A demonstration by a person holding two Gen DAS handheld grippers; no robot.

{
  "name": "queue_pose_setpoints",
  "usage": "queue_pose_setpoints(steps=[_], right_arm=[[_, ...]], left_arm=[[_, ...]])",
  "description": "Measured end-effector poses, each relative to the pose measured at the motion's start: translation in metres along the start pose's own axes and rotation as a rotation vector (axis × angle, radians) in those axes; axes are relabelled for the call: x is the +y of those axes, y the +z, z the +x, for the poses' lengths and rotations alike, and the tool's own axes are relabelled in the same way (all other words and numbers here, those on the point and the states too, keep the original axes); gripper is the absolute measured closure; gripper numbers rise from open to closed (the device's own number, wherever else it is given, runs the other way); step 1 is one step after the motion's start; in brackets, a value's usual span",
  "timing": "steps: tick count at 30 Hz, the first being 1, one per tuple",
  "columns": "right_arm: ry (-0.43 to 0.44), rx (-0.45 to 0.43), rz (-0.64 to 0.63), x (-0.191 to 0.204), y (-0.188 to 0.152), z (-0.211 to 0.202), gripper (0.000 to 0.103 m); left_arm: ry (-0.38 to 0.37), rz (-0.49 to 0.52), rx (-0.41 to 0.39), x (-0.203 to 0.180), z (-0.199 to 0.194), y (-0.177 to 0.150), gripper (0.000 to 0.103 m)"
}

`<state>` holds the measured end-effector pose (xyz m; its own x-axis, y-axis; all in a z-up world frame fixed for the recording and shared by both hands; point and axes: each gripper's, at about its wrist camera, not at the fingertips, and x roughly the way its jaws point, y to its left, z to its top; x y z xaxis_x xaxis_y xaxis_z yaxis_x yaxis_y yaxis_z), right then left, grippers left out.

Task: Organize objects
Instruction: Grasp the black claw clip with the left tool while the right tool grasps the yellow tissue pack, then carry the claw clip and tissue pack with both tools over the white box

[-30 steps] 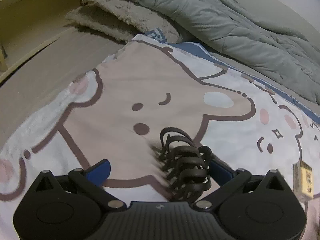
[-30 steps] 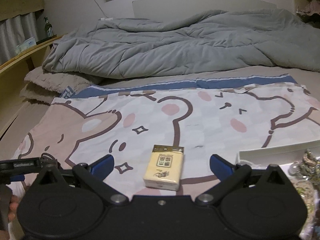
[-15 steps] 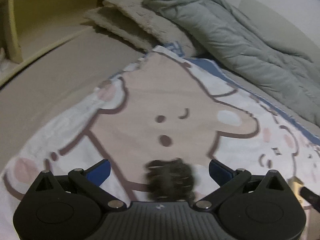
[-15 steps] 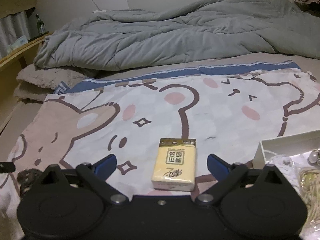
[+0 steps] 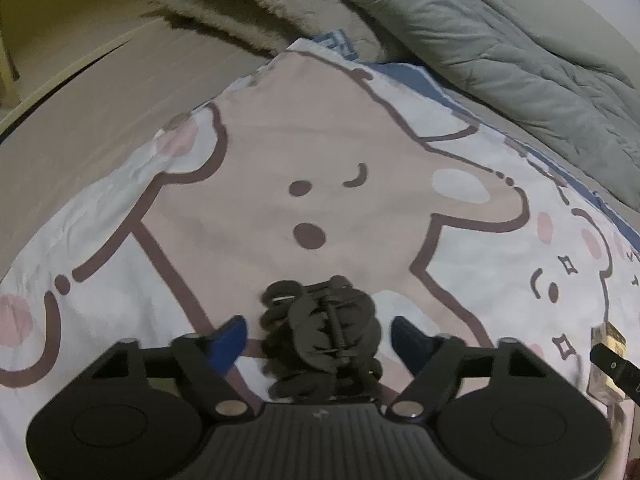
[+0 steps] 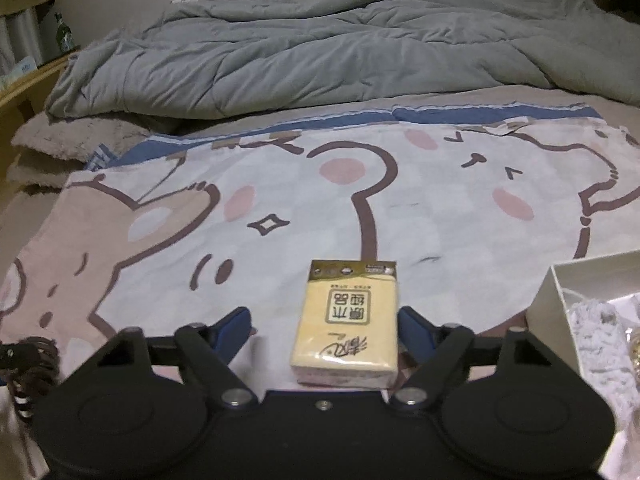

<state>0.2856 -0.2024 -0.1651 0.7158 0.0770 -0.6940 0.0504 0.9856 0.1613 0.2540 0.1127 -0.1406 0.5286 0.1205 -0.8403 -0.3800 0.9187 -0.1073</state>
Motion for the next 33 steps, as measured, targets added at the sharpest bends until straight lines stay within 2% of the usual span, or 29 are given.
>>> queue_pose_setpoints(steps=[2, 3, 4, 5, 9, 11, 19, 25, 33], right_arm=[[-0.02, 0.009, 0.001, 0.0, 0.0, 0.003, 0.031], [-0.032, 0.019, 0.003, -0.001, 0.0, 0.004, 0.039], [-0.04, 0.036, 0.002, -0.002, 0.0, 0.006, 0.046], [-0.049, 0.052, -0.004, -0.002, 0.0, 0.008, 0.048], [-0.044, 0.073, -0.043, -0.001, 0.0, 0.004, 0.049], [-0.019, 0.064, -0.049, 0.001, 0.001, -0.002, 0.049], [0.028, -0.011, -0.117, 0.013, 0.005, -0.04, 0.05], [0.061, -0.048, -0.121, 0.018, 0.008, -0.069, 0.05], [0.067, -0.078, -0.125, 0.014, 0.011, -0.104, 0.05]], left_arm=[[-0.018, -0.019, 0.009, 0.005, 0.001, 0.002, 0.04], [-0.033, -0.024, 0.015, 0.006, 0.001, 0.002, 0.043], [-0.035, -0.019, 0.017, 0.006, 0.0, 0.002, 0.044], [-0.035, -0.009, 0.017, 0.005, -0.001, 0.002, 0.044], [-0.06, 0.013, 0.014, 0.002, -0.008, 0.003, 0.047], [-0.072, 0.033, 0.001, -0.002, -0.014, 0.003, 0.057], [-0.119, 0.111, -0.04, -0.015, -0.041, 0.001, 0.057], [-0.139, 0.167, -0.063, -0.026, -0.064, -0.005, 0.057], [-0.191, 0.236, -0.137, -0.045, -0.105, -0.013, 0.057]])
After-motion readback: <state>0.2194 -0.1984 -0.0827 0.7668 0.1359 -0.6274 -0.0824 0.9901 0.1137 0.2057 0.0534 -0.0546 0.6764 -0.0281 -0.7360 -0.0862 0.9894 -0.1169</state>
